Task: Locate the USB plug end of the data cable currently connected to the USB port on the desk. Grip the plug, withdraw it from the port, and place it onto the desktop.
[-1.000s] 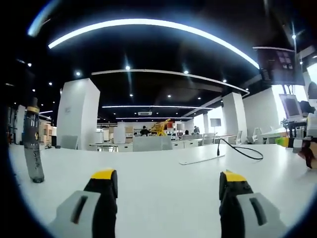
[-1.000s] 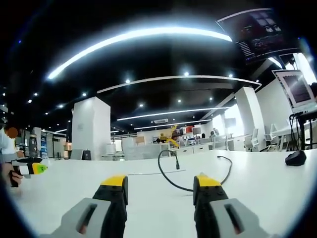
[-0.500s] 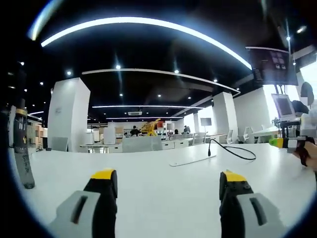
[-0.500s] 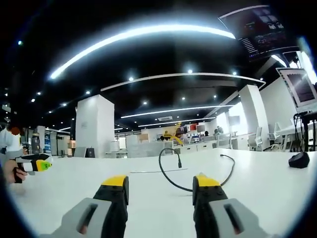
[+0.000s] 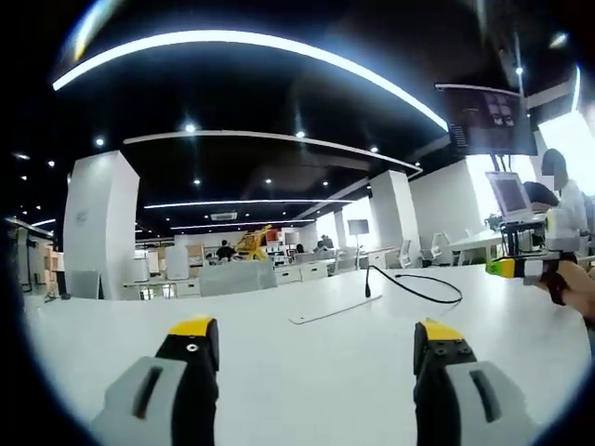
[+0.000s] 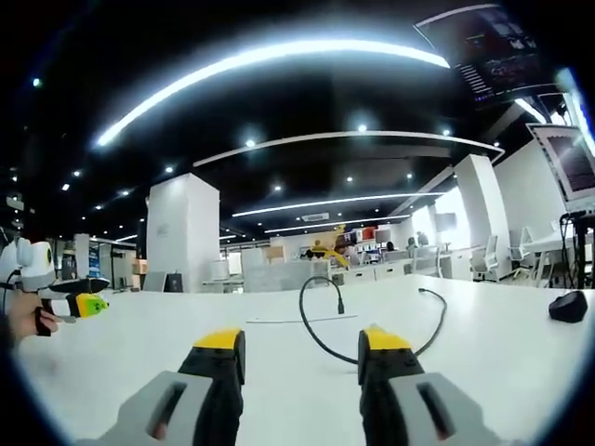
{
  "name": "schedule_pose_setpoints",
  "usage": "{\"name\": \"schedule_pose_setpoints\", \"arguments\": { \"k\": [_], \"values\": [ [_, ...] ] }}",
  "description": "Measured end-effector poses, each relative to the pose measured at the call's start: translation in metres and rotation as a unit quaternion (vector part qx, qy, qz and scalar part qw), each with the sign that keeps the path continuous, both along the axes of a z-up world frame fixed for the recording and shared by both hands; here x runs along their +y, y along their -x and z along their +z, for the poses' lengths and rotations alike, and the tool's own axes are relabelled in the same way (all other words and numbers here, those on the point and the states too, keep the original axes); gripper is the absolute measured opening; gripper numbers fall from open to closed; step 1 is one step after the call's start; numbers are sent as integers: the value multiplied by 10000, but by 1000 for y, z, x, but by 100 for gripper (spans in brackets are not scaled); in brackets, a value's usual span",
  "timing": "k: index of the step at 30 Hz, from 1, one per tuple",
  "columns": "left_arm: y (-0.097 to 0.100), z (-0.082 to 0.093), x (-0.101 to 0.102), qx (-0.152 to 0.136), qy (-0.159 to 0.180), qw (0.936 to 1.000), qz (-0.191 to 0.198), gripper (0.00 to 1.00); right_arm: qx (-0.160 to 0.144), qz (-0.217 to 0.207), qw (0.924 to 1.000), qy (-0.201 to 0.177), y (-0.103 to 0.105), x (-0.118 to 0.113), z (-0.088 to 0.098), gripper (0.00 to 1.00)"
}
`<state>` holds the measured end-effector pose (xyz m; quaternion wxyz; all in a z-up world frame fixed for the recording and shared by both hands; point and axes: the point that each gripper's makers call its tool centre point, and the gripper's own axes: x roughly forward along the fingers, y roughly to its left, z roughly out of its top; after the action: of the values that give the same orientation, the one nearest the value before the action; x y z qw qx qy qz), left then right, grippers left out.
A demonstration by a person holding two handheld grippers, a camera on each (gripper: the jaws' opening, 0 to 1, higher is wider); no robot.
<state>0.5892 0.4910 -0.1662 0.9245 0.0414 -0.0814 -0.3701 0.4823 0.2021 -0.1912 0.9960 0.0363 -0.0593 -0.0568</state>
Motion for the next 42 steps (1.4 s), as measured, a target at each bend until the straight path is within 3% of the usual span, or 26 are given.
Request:
{"name": "schedule_pose_setpoints", "arguments": {
  "k": [5,11,14,20,24,29,32,42],
  "values": [
    [-3,6,-10,-183,52,9997,-133,89,144,93,9998,70,-7,-1,3,50],
    [-10,5,-24,-197,94,9990,-383,89,180,191,9996,85,-14,-2,7,50],
    [-16,1,-37,-189,-52,9985,-503,90,129,204,9997,90,-18,-5,9,50],
    [-33,0,-62,-242,42,9964,-806,90,57,165,9997,186,-31,-13,14,50],
    [-48,-2,-70,-312,162,9963,-787,89,-42,129,9994,317,-34,-14,19,50],
    [-64,-10,-80,-439,-13,9956,-825,89,-205,77,9986,475,-36,-15,23,50],
    [-73,-23,-85,-232,-327,9960,-795,89,-124,87,9991,392,-38,-17,16,51],
    [-81,-7,-94,-397,-109,9952,-891,89,3,-117,9996,247,-33,-30,3,51]
  ]
}}
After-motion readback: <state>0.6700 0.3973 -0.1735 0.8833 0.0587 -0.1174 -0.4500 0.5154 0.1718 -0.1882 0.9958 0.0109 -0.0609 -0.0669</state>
